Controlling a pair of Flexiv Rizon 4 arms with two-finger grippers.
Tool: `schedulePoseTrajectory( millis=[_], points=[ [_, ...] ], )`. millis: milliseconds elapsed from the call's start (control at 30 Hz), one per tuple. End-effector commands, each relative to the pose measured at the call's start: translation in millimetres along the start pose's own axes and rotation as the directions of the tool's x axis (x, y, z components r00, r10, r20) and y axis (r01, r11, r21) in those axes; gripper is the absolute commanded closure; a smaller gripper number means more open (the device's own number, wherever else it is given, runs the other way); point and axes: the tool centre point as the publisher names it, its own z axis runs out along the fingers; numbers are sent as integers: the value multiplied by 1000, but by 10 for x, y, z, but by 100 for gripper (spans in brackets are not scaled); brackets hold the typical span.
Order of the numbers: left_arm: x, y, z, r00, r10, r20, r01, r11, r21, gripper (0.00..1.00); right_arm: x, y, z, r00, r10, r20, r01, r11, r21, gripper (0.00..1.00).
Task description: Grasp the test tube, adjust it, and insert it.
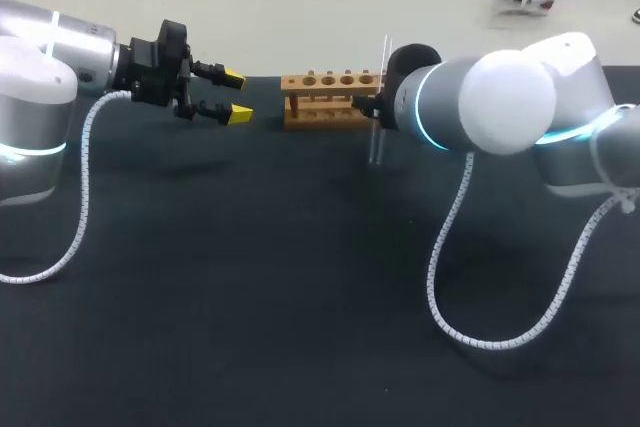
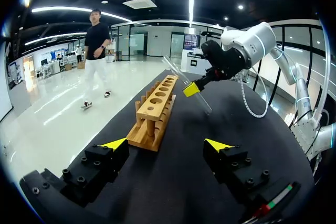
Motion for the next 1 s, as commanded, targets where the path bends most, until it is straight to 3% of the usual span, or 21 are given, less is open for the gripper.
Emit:
schedulePoseTrajectory(
  millis=[33,333,1000],
  points=[
    [10,-7,2,1000,3,3,-3,1000,-3,0,23,12,-175,999,12,46,-13,1000,21,100],
    [10,-7,2,1000,3,3,-3,1000,-3,0,-95,16,-373,995,34,93,-37,999,33,100],
    [10,-7,2,1000,3,3,-3,1000,-3,0,-142,-83,-350,1000,-30,3,30,999,12,100]
  ],
)
